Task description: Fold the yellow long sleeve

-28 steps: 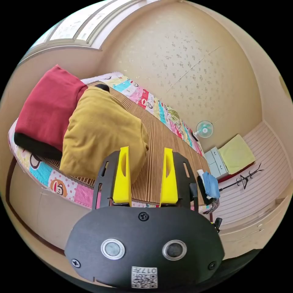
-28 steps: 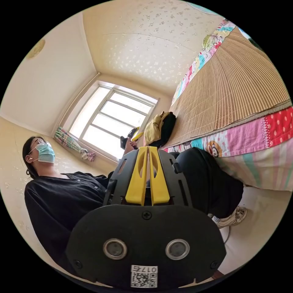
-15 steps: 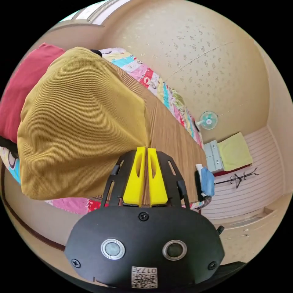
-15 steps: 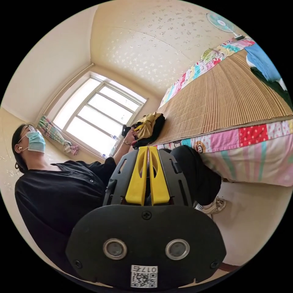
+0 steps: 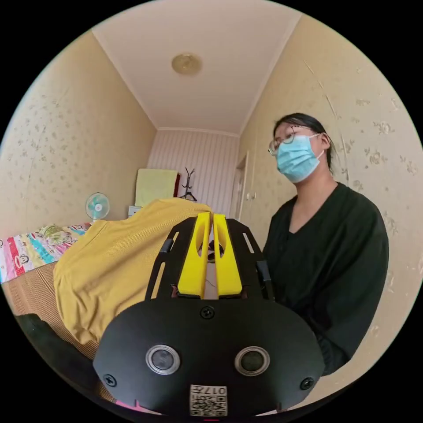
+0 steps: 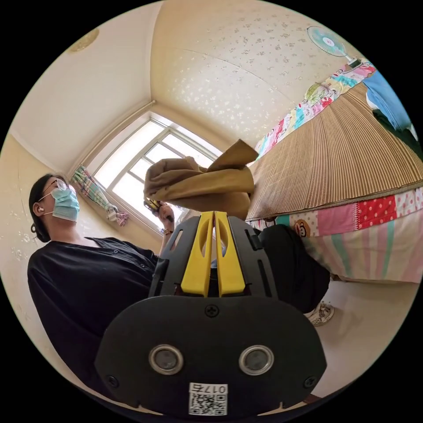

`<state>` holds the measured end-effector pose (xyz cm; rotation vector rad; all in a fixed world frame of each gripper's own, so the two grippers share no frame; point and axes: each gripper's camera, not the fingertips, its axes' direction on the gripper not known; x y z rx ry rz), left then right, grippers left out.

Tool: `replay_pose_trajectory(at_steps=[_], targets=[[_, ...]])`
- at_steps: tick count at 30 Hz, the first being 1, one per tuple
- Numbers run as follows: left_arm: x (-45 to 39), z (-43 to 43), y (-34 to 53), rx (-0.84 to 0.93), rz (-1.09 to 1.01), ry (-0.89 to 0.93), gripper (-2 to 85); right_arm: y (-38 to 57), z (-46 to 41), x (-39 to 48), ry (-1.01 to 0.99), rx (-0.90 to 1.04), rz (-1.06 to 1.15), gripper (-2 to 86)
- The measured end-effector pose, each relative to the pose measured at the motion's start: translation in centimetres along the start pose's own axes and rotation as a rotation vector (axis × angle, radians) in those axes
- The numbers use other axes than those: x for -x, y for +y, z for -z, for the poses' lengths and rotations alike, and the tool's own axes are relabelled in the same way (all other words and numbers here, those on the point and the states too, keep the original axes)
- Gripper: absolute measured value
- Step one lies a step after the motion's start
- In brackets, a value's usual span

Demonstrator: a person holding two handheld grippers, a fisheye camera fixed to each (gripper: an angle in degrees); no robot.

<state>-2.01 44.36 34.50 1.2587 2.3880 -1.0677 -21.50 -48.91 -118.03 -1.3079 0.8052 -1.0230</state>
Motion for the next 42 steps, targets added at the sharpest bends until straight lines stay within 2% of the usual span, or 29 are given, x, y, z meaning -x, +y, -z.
replay_pose_trajectory(at_steps=[2, 4, 6, 8, 10, 12, 14, 18, 25, 27, 29, 34, 36, 42], targets=[[-1.8, -2.0, 2.5, 0.123, 0.011, 0.056, -0.7, -0.5, -1.4, -0.6, 0.019, 0.059, -0.001, 0.6], [-1.9, -5.7, 7.3, 0.379, 0.181, 0.06, -0.4, -0.6, -2.5, -1.4, 0.051, 0.102, -0.014, 0.7], [-0.9, -8.1, 11.7, 0.542, 0.363, 0.064, 0.0, -0.7, -3.4, -2.6, 0.083, 0.142, -0.05, 0.9], [-0.1, -8.2, 15.1, 0.513, 0.501, 0.105, 1.4, -0.8, -4.7, -4.0, 0.096, 0.188, -0.083, 1.4], [1.2, -7.2, 18.3, 0.3, 0.669, 0.178, 5.7, -1.0, -6.2, -4.9, 0.086, 0.239, -0.089, 2.1], [1.4, -8.1, 19.3, 0.196, 0.696, 0.216, 6.8, -1.1, -8.4, -6.2, 0.09, 0.312, -0.12, 3.3], [1.7, -10.3, 19.4, 0.226, 0.712, 0.179, 8.0, -0.9, -11.3, -8.0, 0.122, 0.406, -0.164, 5.4], [3.5, -17.8, 19.1, 0.437, 0.775, 0.069, 10.7, -0.3, -13.6, -10.3, 0.235, 0.454, -0.244, 7.6], [4.2, -27.6, 18.9, 0.673, 0.759, -0.109, 11.5, 1.5, -15.0, -11.4, 0.173, 0.493, -0.239, 7.4], [4.5, -28.5, 19.1, 0.667, 0.788, -0.103, 12.1, 1.7, -14.4, -11.1, 0.151, 0.468, -0.218, 5.5], [4.7, -28.8, 19.3, 0.645, 0.819, -0.099, 12.5, 1.5, -14.0, -10.3, 0.029, 0.44, -0.165, 3.4], [5.1, -27.4, 18.9, 0.614, 0.862, -0.233, 14.6, -0.5, -14.7, -9.9, -0.238, 0.349, -0.085, 1.3], [5.9, -26.9, 19.2, 0.608, 0.886, -0.265, 14.8, -1.6, -15.6, -11.2, -0.21, 0.359, -0.116, 1.3], [8.3, -25.7, 19.1, 0.581, 0.916, -0.2, 14.4, -4.0, -14.3, -13.5, 0.114, 0.357, -0.141, 2.9]])
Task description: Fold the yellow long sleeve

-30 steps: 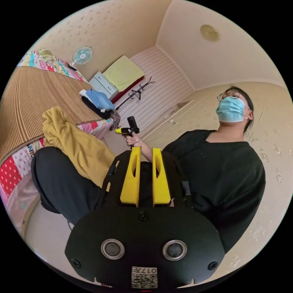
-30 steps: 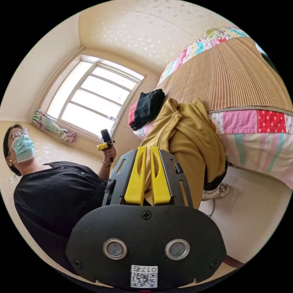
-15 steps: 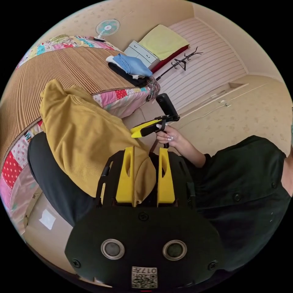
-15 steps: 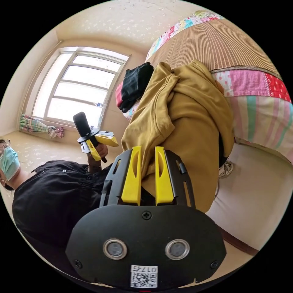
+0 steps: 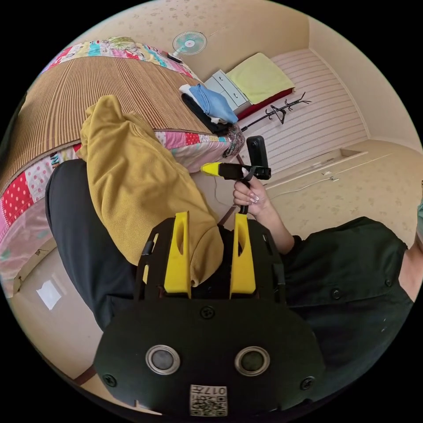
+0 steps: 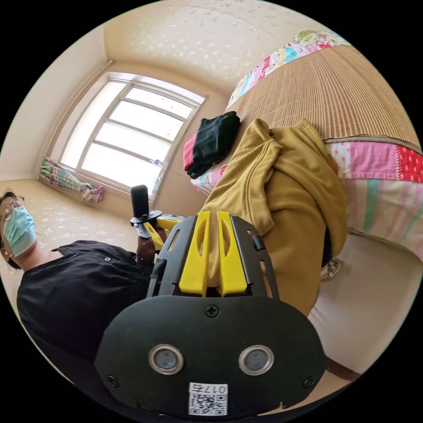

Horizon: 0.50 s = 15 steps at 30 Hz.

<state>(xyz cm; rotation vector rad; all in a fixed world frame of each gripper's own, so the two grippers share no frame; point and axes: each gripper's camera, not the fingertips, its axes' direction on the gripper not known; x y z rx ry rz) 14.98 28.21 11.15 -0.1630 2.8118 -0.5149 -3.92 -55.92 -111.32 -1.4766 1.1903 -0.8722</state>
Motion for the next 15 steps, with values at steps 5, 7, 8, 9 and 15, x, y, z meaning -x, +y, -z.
replay_pose_trajectory(at_steps=[5, 7, 8, 9, 15], targets=[[1.4, 0.5, -0.5, -0.008, 0.021, -0.001, 15.5, 1.8, 0.0, -3.0, 0.145, 0.102, -0.105, 6.4], [2.3, 1.0, -0.7, -0.026, 0.038, 0.02, 15.6, 2.7, -0.6, -3.9, 0.127, 0.148, -0.112, 7.2], [2.5, 1.1, -0.8, -0.029, 0.043, 0.022, 15.6, 3.2, -0.9, -4.2, 0.111, 0.172, -0.104, 7.6], [2.8, 1.4, -1.0, -0.03, 0.051, 0.024, 15.7, 3.4, -1.0, -4.3, 0.107, 0.179, -0.1, 7.8], [3.0, 2.6, -2.8, -0.038, 0.052, 0.029, 15.9, 3.1, 0.1, -5.2, -0.011, 0.127, -0.036, 4.8]])
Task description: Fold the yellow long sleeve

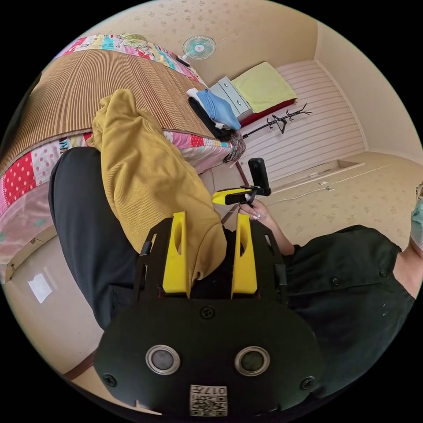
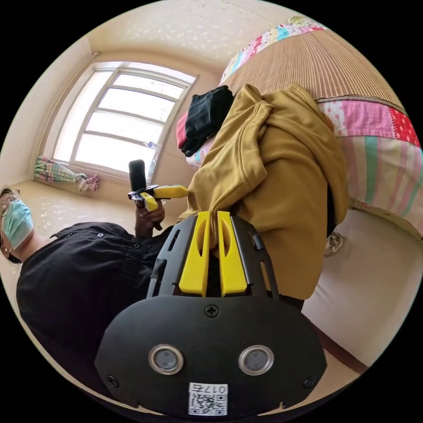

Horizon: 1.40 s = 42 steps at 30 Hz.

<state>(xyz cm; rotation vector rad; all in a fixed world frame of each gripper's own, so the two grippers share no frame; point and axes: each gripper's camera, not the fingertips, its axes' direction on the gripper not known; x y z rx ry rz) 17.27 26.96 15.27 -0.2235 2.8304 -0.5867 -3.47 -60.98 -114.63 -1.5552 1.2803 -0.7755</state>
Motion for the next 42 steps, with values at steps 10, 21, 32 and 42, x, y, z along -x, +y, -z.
replay_pose_trajectory(at_steps=[10, 21, 32, 42], targets=[[-1.0, 2.9, -3.1, -0.093, 0.015, 0.008, 16.5, -7.5, -0.5, 1.2, -0.221, 0.008, 0.193, 3.3], [1.4, 10.2, -1.6, -0.315, 0.229, -0.108, 15.5, -16.2, -8.5, 3.4, -0.292, 0.208, 0.327, 4.5], [6.5, 12.0, 2.7, -0.428, 0.389, 0.049, 4.8, -11.6, -9.0, -3.0, -0.211, 0.206, 0.207, 8.5], [5.8, 12.8, 4.3, -0.434, 0.372, 0.219, 18.0, -4.3, -11.5, -0.9, -0.292, 0.199, 0.296, 2.8]])
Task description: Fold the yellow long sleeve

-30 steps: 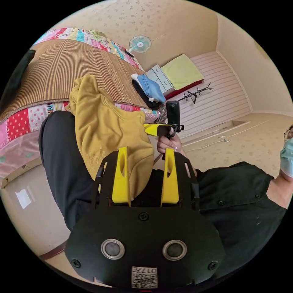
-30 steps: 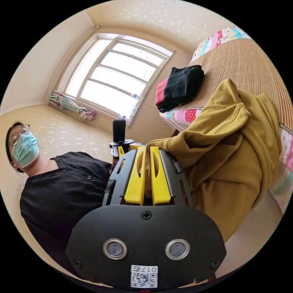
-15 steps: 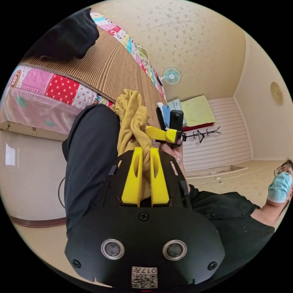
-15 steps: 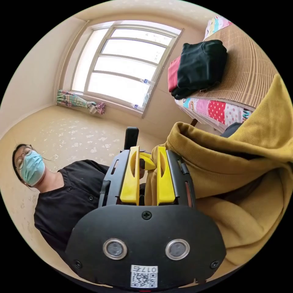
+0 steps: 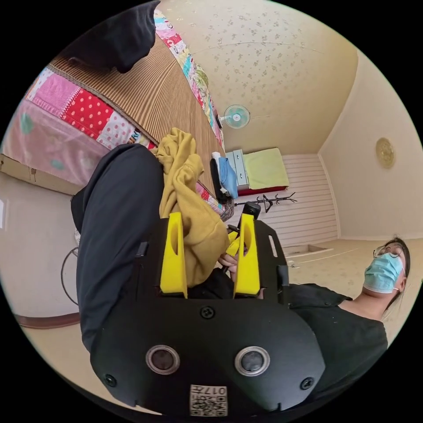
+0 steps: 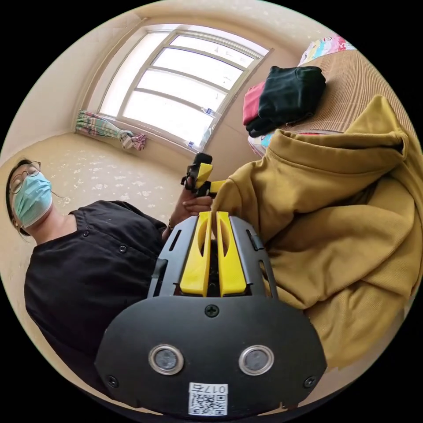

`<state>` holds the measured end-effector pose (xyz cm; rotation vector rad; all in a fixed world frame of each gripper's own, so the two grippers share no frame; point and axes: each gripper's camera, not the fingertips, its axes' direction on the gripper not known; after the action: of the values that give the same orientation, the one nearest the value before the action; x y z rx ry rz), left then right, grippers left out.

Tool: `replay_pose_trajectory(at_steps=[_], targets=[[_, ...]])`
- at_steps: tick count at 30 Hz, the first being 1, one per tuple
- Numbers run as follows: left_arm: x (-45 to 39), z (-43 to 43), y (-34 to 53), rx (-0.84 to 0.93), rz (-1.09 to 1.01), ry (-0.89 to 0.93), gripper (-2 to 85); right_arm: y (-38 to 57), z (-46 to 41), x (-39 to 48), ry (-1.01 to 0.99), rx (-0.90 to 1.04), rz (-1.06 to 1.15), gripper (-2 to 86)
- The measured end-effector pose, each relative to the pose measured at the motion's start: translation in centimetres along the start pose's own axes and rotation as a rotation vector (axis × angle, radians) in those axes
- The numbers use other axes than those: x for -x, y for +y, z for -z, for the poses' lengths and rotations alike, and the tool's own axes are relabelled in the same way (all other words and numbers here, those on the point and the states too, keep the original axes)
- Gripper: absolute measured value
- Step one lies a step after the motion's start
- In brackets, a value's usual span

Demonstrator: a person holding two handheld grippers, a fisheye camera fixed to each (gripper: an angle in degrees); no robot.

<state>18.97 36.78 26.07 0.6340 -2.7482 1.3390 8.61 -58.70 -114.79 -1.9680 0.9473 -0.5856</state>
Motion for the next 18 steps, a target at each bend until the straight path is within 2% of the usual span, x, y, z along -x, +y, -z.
replay_pose_trajectory(at_steps=[4, 8, 11, 13, 14, 18], targets=[[-1.9, 1.7, 1.5, -0.005, 0.005, -0.1, 21.3, -0.9, -3.6, 0.0, -0.044, 0.046, 0.033, 2.4], [-1.4, 2.7, 2.4, 0.02, 0.037, -0.137, 20.6, -1.8, -8.4, -0.5, -0.079, 0.104, 0.062, 2.2], [0.6, 1.6, 3.4, 0.106, 0.084, -0.129, 11.5, -2.0, -11.8, -0.7, -0.059, 0.167, 0.084, 2.2], [1.1, 0.5, 4.9, 0.146, 0.071, -0.041, 5.2, -2.0, -12.6, -0.7, -0.054, 0.179, 0.096, 2.2], [0.9, 0.5, 5.3, 0.143, 0.052, -0.01, 5.0, -1.7, -12.3, -0.4, -0.066, 0.165, 0.118, 2.1], [-4.3, 2.7, 7.0, 0.076, -0.307, 0.236, 4.7, 0.4, -9.3, 1.7, -0.073, 0.052, 0.207, 1.7]])
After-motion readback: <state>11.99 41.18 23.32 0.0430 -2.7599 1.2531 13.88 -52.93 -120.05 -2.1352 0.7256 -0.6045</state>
